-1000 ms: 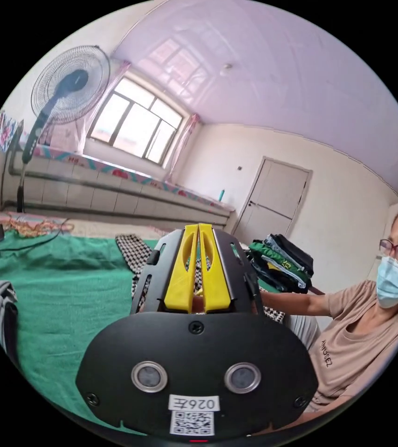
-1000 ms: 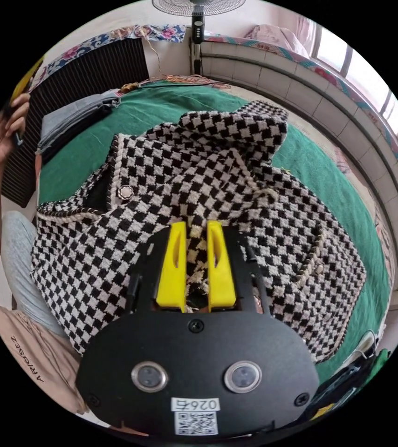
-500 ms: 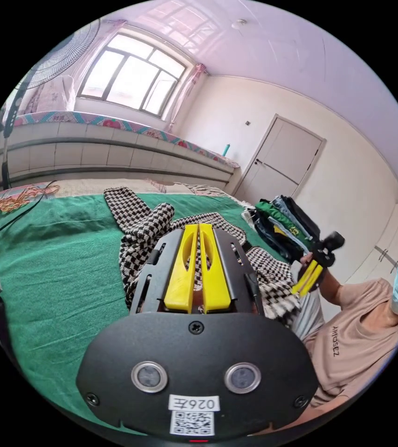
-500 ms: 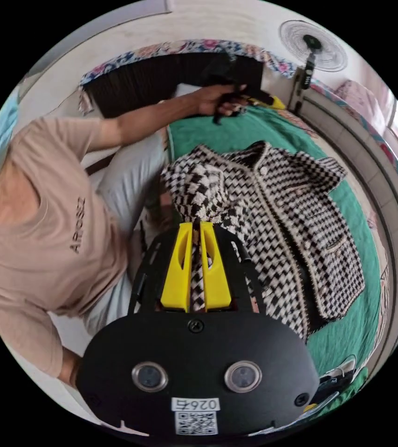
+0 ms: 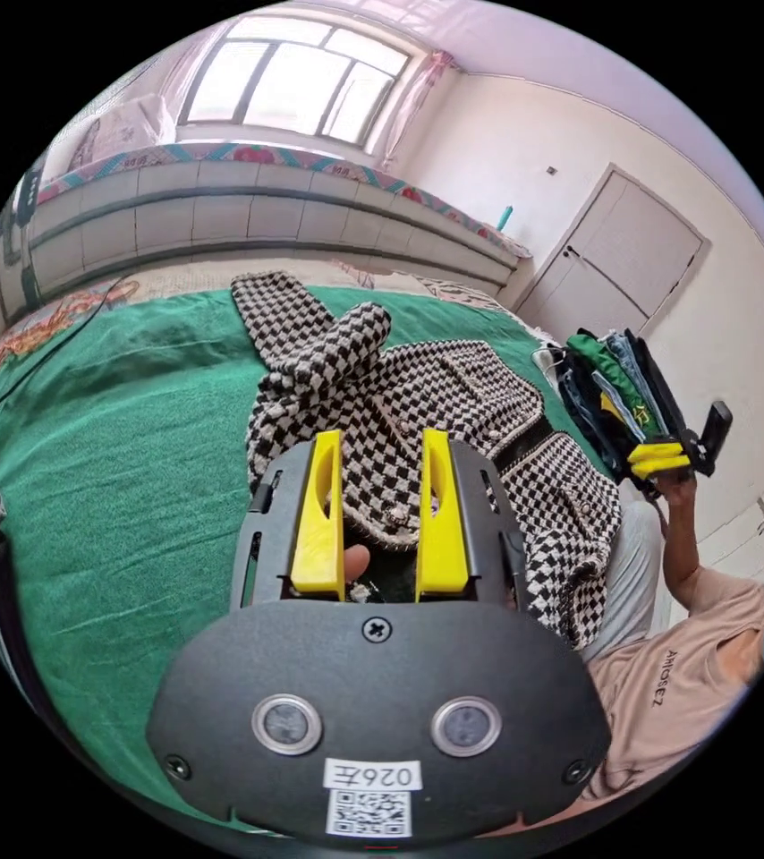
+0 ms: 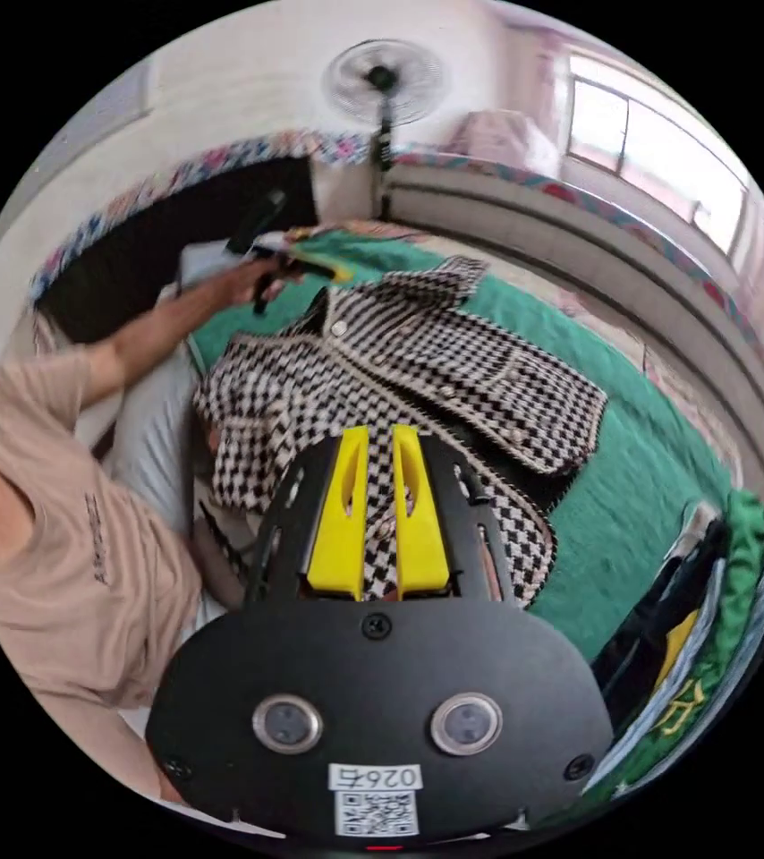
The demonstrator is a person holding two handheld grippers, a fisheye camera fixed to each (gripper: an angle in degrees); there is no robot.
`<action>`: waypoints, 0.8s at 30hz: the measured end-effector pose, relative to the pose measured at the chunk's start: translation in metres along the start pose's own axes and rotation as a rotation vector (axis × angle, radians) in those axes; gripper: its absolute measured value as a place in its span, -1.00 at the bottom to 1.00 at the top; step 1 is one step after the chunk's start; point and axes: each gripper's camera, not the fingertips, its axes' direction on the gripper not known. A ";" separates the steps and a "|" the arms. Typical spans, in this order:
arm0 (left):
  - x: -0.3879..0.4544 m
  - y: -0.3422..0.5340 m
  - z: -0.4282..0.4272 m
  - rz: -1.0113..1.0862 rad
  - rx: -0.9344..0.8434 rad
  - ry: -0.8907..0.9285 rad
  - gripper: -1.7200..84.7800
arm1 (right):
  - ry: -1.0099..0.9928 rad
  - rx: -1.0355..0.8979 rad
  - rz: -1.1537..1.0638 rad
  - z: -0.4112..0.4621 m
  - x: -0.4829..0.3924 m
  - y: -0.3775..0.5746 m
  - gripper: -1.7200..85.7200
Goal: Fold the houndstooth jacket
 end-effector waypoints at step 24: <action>-0.024 -0.097 0.049 -0.166 -0.102 -0.017 -0.51 | 0.030 0.095 0.862 0.142 0.257 0.168 -0.81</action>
